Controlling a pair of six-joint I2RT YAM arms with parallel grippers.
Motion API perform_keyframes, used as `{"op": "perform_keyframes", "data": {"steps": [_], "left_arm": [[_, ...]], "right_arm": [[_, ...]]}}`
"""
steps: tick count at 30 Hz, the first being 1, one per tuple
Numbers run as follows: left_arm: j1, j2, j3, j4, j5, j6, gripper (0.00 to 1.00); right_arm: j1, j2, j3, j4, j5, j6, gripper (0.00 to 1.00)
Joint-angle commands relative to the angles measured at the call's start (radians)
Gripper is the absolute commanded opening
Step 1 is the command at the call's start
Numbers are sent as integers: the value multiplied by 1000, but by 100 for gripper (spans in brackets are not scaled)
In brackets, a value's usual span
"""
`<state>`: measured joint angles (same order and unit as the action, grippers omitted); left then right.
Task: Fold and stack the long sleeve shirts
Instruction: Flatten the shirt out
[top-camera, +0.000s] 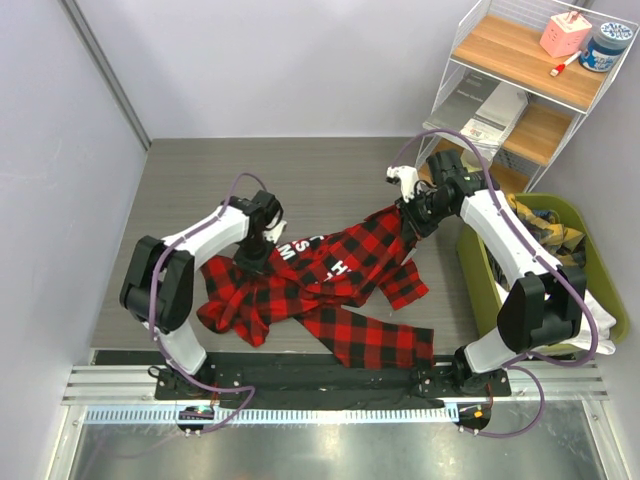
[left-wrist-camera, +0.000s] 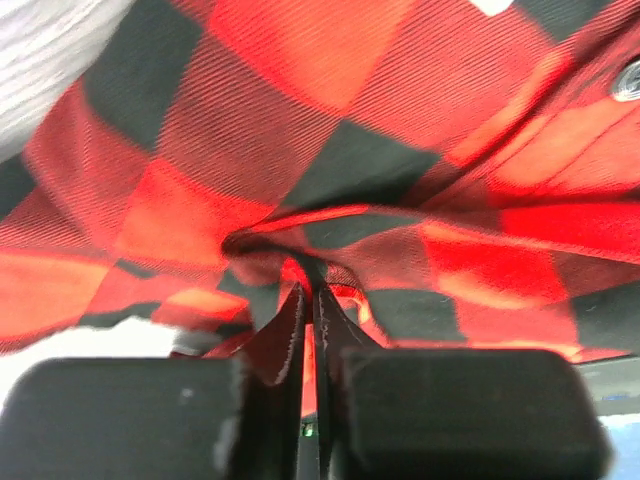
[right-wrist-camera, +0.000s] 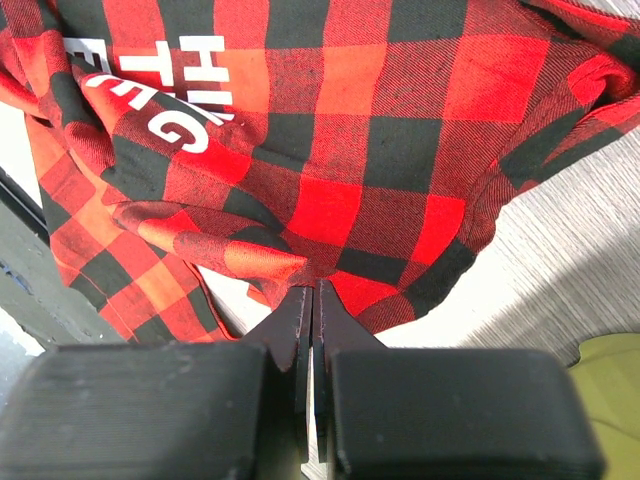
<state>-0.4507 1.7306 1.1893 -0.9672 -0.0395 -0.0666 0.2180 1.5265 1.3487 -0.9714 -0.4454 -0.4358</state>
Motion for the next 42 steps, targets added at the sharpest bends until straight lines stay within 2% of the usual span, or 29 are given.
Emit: {"op": "perform_keyframes", "data": {"steps": [1, 6, 8, 11, 13, 16, 17, 20, 22, 25, 28, 30, 33, 37, 39, 42], "left_arm": [[66, -71, 72, -97, -65, 62, 0], [202, -189, 213, -183, -21, 284, 0], [272, -216, 301, -227, 42, 420, 0], [319, -250, 355, -292, 156, 606, 0], [328, -281, 345, -312, 208, 727, 0], [368, -370, 238, -257, 223, 813, 0], [383, -396, 174, -243, 242, 888, 0], [422, -468, 17, -194, 272, 968, 0], [440, -497, -102, -159, 265, 976, 0], [446, -502, -204, -36, 273, 901, 0], [446, -450, -176, -7, 335, 788, 0], [446, -427, -146, -48, 418, 698, 0], [446, -417, -94, -122, 559, 721, 0], [446, -483, -76, -19, 503, 677, 0], [448, -525, -117, 8, 435, 657, 0], [475, -578, -190, -1, 412, 671, 0]], "right_arm": [[-25, -58, 47, 40, 5, 44, 1], [-48, -94, 96, 129, -7, 166, 1], [-54, -111, 127, 190, -6, 242, 1], [-52, -115, 185, 255, 10, 330, 1], [-58, -121, 213, 283, 31, 365, 1], [-75, -140, 245, 339, 88, 411, 1], [-80, -156, 245, 362, 102, 416, 1], [-85, -170, 204, 364, 109, 394, 1], [-85, -170, 155, 341, 84, 370, 1], [-82, -172, 74, 339, 22, 352, 1], [-75, -181, 0, 356, -15, 344, 1], [-75, -198, -26, 364, -25, 342, 1], [-74, -186, -22, 332, -35, 315, 1], [-75, -161, 30, 258, -9, 250, 1], [-75, -158, 33, 255, -7, 247, 1], [-72, -143, 47, 246, -7, 253, 1]]}}
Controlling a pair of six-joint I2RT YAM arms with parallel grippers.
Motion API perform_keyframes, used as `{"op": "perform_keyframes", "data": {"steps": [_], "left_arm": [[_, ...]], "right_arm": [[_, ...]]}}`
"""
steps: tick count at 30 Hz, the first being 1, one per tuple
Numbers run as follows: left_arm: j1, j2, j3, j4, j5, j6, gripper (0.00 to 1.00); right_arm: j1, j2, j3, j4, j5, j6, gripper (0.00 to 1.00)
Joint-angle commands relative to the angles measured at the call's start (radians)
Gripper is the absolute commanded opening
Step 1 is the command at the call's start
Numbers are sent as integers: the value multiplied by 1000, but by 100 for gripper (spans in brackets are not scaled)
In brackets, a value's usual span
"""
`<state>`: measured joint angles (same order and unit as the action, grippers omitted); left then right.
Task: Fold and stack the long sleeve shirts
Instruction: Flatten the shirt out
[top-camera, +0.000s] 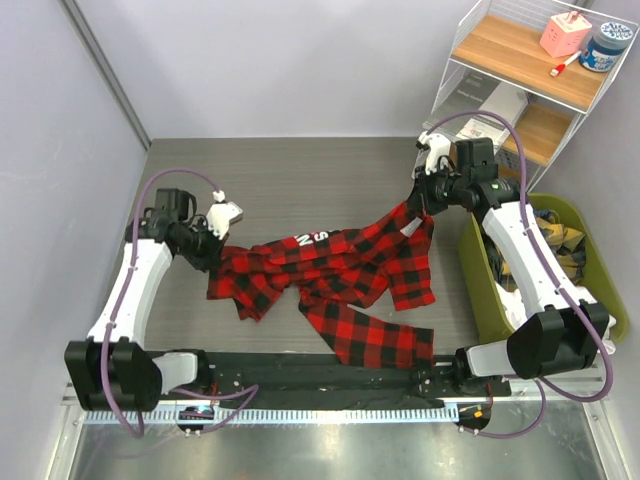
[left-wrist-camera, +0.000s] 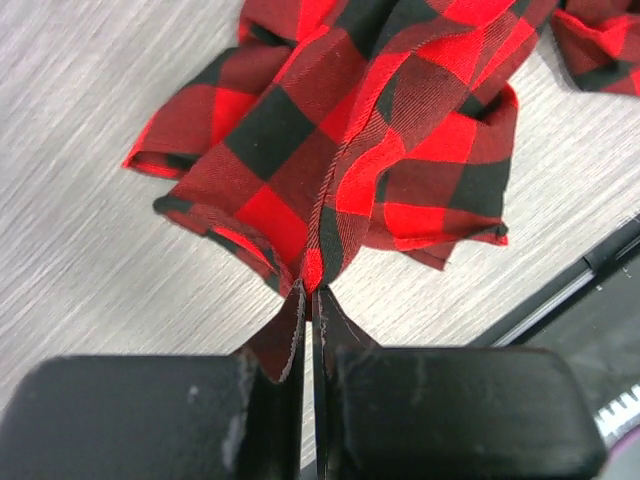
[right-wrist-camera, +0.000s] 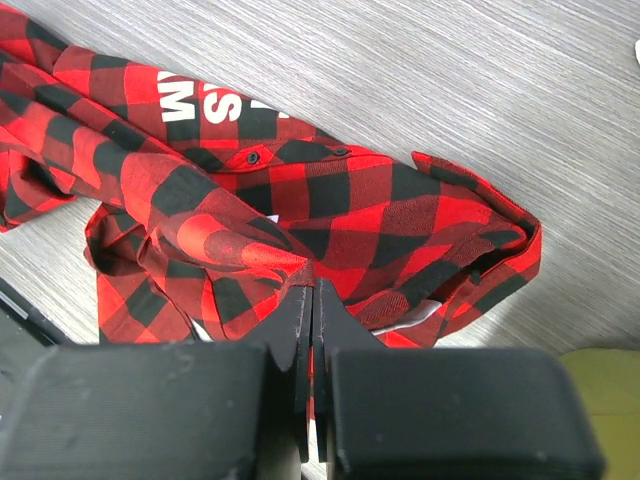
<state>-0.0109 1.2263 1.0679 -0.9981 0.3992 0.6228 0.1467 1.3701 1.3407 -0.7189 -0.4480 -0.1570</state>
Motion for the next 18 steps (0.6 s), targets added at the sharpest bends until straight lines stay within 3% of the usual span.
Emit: {"op": "perform_keyframes", "data": {"steps": [1, 4, 9, 12, 13, 18], "left_arm": [[37, -89, -91, 32, -31, -23, 1], [35, -126, -164, 41, -17, -9, 7], [40, -82, -165, 62, -89, -38, 14], [51, -89, -145, 50, -94, -44, 36], [54, -93, -122, 52, -100, -49, 48], [54, -88, -42, 12, -50, -40, 60]], "right_arm": [[-1, 17, 55, -5, -1, -21, 1], [7, 15, 19, 18, -14, -15, 1], [27, 35, -20, 39, -26, -16, 1], [36, 44, -6, 36, -35, -21, 1], [36, 46, -3, 35, -40, -21, 1], [37, 53, 18, 24, -44, -29, 1]]}}
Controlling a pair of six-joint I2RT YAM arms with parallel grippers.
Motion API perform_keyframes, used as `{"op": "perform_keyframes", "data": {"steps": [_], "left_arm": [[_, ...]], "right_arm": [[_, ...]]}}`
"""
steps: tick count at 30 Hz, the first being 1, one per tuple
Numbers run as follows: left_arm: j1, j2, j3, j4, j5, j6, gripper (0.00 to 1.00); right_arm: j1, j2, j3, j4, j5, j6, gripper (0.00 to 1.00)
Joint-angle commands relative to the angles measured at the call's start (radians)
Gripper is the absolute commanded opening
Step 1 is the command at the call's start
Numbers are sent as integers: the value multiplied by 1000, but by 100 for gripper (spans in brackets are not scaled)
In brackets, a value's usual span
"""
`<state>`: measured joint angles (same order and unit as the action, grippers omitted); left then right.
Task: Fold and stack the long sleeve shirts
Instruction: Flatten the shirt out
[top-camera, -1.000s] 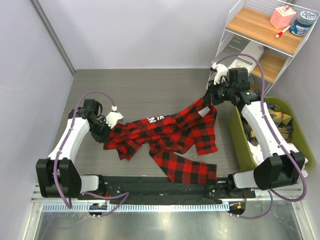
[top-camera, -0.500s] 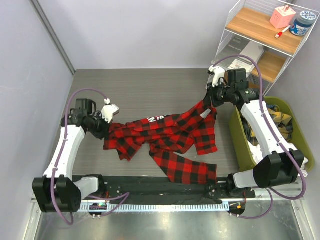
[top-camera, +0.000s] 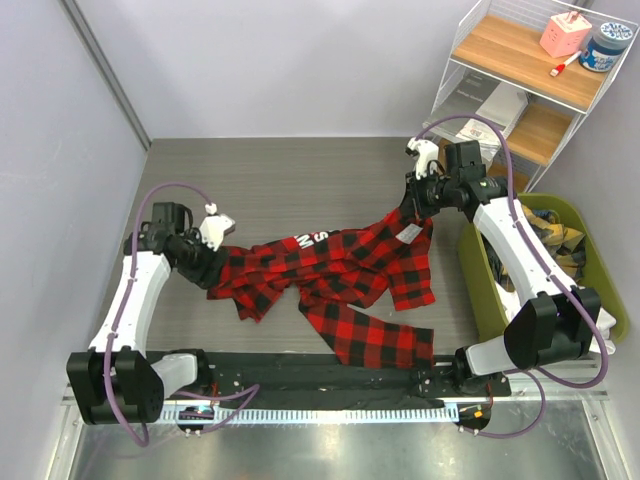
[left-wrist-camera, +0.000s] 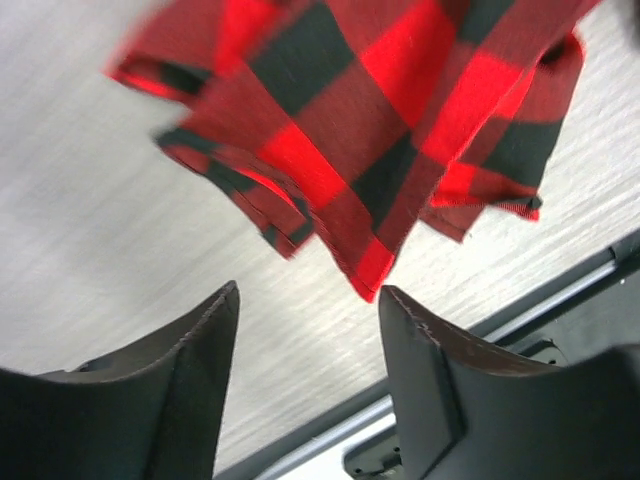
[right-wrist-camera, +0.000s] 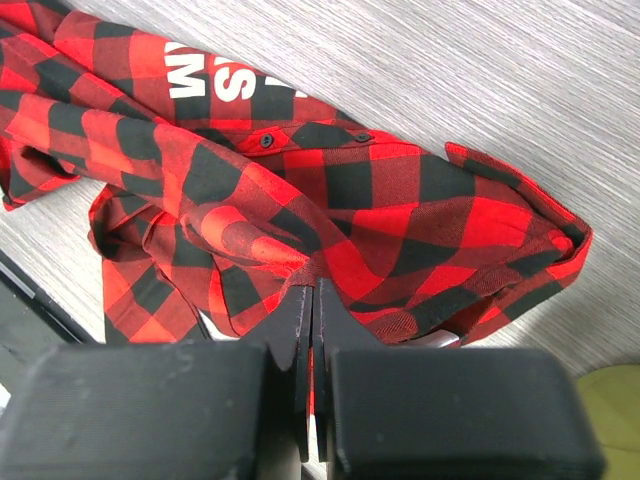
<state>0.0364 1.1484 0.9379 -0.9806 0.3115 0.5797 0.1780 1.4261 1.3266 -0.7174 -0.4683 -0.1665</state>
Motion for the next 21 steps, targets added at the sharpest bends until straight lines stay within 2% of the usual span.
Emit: {"op": "perform_keyframes", "data": {"steps": [1, 3, 5, 9, 17, 21], "left_arm": [[7, 3, 104, -19, 60, 15, 63], [7, 20, 151, -47, 125, 29, 65], [-4, 46, 179, -92, 170, 32, 73], [-61, 59, 154, -87, 124, 32, 78], [-202, 86, 58, 22, 0, 6, 74], [-214, 108, 9, 66, -72, 8, 65]], "right_arm": [[8, -1, 36, 24, -20, -22, 1], [8, 5, 39, 21, -15, -27, 1], [6, 7, 43, 21, -12, -30, 1], [8, 13, 46, 22, -7, -31, 1], [6, 17, 48, 24, -3, -31, 1], [8, 20, 60, 26, 3, -31, 1]]}}
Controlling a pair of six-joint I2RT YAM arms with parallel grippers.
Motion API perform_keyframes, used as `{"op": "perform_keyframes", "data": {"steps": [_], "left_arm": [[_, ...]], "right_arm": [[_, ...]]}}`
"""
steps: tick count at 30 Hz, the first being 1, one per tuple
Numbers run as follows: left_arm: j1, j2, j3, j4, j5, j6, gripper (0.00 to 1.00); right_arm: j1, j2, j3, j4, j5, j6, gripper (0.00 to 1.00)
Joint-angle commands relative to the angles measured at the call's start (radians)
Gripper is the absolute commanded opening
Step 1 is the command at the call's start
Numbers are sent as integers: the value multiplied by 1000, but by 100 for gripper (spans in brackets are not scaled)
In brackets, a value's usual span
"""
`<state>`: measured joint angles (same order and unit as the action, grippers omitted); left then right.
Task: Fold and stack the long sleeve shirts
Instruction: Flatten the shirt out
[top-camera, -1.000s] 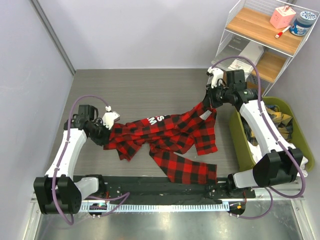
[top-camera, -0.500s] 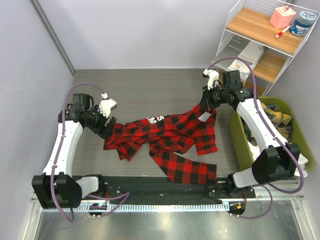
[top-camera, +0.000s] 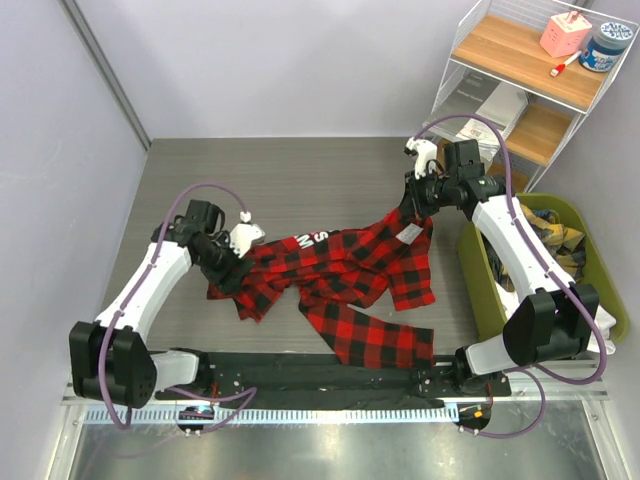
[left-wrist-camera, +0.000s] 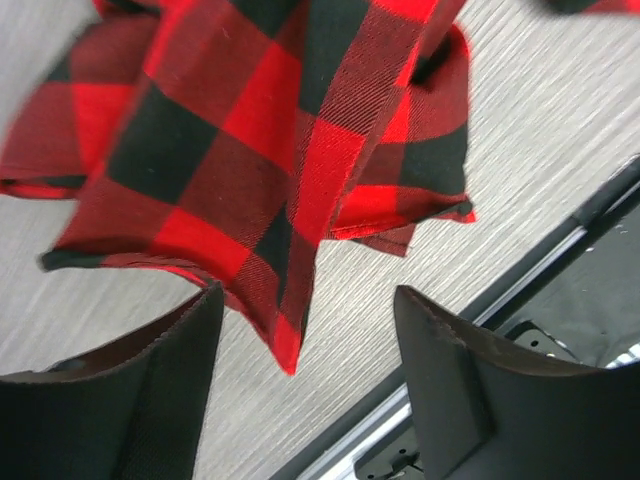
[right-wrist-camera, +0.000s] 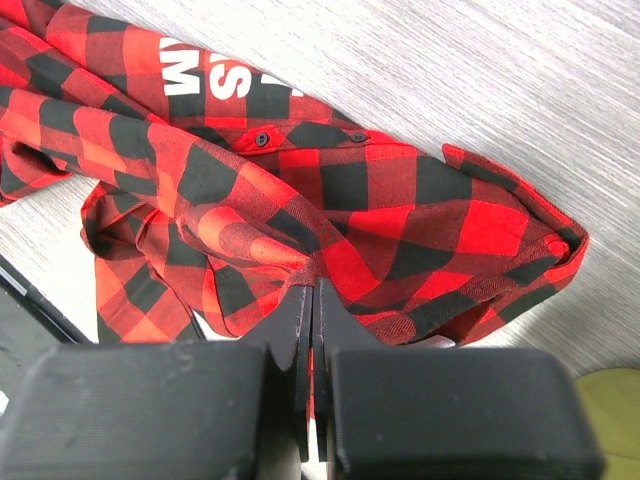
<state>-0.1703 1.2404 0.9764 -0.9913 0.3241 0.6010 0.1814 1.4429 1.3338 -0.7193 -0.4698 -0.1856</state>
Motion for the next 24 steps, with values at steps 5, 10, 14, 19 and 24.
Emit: {"op": "perform_keyframes", "data": {"steps": [5, 10, 14, 19, 24], "left_arm": [[-9, 42, -56, 115, -149, -3, 24], [81, 82, 99, 76, -146, -93, 0], [227, 120, 422, 57, -76, -153, 0], [249, 155, 682, 71, -101, -179, 0], [249, 137, 859, 146, -267, -219, 0]], "right_arm": [[4, 8, 64, 40, 7, 3, 1], [3, 16, 120, 82, 25, 57, 1], [1, 42, 280, 155, 56, 130, 1], [1, 131, 578, 262, 134, 235, 1], [3, 183, 801, 319, 194, 319, 1]]}}
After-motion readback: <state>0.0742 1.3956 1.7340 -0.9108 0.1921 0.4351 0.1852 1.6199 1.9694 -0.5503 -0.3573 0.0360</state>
